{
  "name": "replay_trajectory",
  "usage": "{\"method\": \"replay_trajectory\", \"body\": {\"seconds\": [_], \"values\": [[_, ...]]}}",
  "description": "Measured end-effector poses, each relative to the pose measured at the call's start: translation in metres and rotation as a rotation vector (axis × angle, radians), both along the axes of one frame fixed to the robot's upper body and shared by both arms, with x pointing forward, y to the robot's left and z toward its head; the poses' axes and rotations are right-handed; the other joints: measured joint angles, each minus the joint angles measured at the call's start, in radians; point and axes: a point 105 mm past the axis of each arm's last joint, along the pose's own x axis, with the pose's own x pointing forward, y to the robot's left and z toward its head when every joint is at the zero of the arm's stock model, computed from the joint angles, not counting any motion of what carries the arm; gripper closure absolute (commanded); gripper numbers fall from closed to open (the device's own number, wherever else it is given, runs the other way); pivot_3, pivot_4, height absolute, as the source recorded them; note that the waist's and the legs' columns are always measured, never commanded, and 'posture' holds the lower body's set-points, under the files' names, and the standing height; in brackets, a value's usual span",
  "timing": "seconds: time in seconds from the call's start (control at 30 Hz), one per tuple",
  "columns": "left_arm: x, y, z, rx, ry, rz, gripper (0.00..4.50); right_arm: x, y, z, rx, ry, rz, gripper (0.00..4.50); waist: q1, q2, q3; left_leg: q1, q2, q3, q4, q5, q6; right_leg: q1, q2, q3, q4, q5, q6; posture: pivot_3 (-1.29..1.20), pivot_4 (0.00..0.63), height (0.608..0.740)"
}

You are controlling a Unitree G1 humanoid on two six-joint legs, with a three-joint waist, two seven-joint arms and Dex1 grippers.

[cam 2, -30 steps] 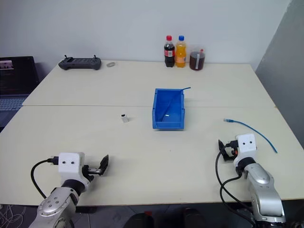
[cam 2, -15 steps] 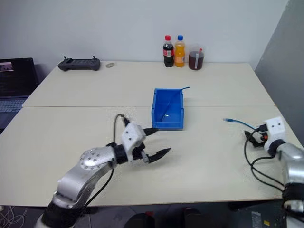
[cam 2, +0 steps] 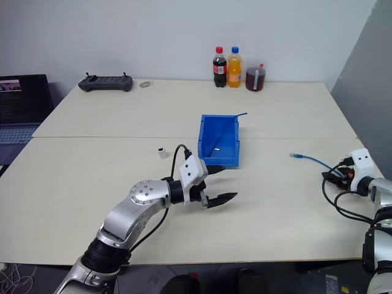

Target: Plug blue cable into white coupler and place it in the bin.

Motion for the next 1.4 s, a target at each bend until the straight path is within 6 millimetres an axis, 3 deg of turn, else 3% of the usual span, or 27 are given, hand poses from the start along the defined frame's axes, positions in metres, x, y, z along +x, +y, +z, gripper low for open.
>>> {"method": "replay_trajectory", "body": {"seconds": [0.33,0.53,0.67,0.83,0.9,1.03,1.1,1.4], "values": [[-0.003,0.006,-0.003,-0.012,0.024,0.02,0.0,-0.004,-0.001,-0.001,-0.071,-0.011,0.051,4.4,0.001,0.0,0.0,0.001,0.0,-0.002,0.001,0.002,-0.003,0.002,0.0,-0.002,0.0,0.0,0.0,0.0,0.15,0.74],[-0.017,0.02,-0.009,0.026,0.043,-0.003,0.0,-0.017,0.0,-0.001,-0.1,0.011,0.164,4.46,-0.001,0.0,0.0,0.001,0.0,-0.002,0.0,0.002,-0.003,0.002,0.0,-0.002,-0.001,0.0,0.0,0.0,0.15,0.74],[-0.039,0.03,-0.019,0.054,0.09,-0.046,0.0,-0.037,0.017,-0.002,-0.052,0.074,0.372,4.46,-0.001,0.0,0.0,0.001,0.001,-0.003,-0.001,0.0,0.0,0.003,0.0,-0.003,-0.001,0.0,0.0,0.0,0.15,0.74],[-0.066,0.058,-0.024,0.088,0.127,-0.026,0.0,-0.057,0.044,0.002,-0.03,0.158,0.585,4.46,-0.006,0.004,0.003,0.002,0.002,-0.003,0.0,0.0,0.001,0.002,0.0,-0.004,0.0,0.0,0.0,0.0,0.15,0.74],[-0.074,0.07,-0.024,0.098,0.136,0.007,0.0,-0.058,0.064,0.007,-0.011,0.156,0.66,4.46,-0.01,0.005,0.003,0.002,0.002,-0.003,-0.001,-0.001,0.001,0.003,0.0,-0.004,0.001,0.0,0.0,0.0,0.15,0.74],[-0.09,0.085,-0.025,0.084,0.153,0.097,0.0,-0.052,0.136,0.013,0.062,0.078,0.826,4.46,-0.015,0.004,0.004,0.001,0.003,-0.005,-0.001,-0.001,0.001,0.001,0.0,-0.006,0.001,0.0,0.0,0.0,0.15,0.74],[-0.103,0.095,-0.032,0.079,0.19,0.173,0.0,-0.053,0.181,0.009,0.109,0.037,0.909,4.46,-0.018,0.003,0.005,0.001,0.003,-0.006,-0.001,-0.001,0.001,0.001,0.0,-0.006,0.0,0.0,0.0,0.0,0.15,0.74],[-0.129,0.12,-0.038,0.007,0.218,0.545,0.0,-0.037,0.281,-0.004,0.141,-0.027,0.967,4.46,0.0,0.002,0.007,-0.002,0.002,-0.006,-0.001,-0.001,0.001,-0.002,-0.001,-0.007,0.0,-0.001,-0.001,0.0,0.15,0.74]]}}
